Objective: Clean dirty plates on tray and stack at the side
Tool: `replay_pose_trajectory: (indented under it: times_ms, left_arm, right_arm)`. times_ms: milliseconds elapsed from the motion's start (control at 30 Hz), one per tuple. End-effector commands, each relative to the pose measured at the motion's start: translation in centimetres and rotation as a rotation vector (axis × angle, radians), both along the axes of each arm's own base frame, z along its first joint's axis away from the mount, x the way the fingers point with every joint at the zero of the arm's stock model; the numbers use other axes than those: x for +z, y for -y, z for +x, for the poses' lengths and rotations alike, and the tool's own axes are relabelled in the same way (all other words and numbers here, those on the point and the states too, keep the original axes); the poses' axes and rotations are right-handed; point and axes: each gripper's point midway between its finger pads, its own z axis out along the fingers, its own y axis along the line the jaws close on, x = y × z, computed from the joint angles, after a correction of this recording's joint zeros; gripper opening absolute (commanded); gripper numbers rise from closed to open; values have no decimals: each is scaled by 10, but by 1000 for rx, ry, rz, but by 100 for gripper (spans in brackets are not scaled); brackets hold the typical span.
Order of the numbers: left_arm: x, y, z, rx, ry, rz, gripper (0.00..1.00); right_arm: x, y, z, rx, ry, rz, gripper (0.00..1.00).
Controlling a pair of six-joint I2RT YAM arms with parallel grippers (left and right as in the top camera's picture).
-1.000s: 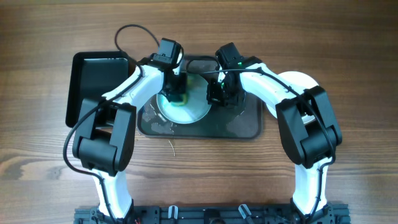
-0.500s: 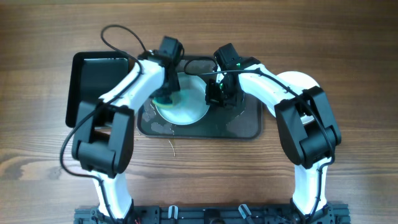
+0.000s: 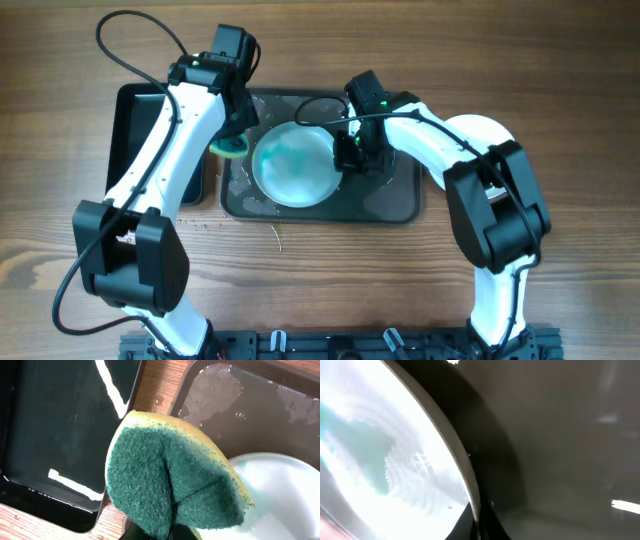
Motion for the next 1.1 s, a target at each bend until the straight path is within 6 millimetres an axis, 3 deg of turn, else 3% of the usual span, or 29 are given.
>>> replay_pose_trajectory:
  times_ms: [0,100,333,633,800,1067]
  left_arm:
    - [-1,8,0,-28,-9,-36,4]
    - [-2,10,0,-30,-11,-49,4]
    - [-3,24,2,-47,-7,-125,4]
    - [-2,24,6,-47,8,-127,4]
    - [-2,22,6,-42,8,-127,4]
    - [-2,22,6,-56,7,-123,4]
  right_arm:
    - [50,35,22,18,246,-226,4]
    - [83,62,27,-9,373,-402,4]
    - [152,84,24,-25,634,-685,4]
    - [215,86,13,-33,897,-965,4]
    - [253,76,2,-48,1076,-1130,4]
    - [288,59,-17,-39,1238,-1268,4]
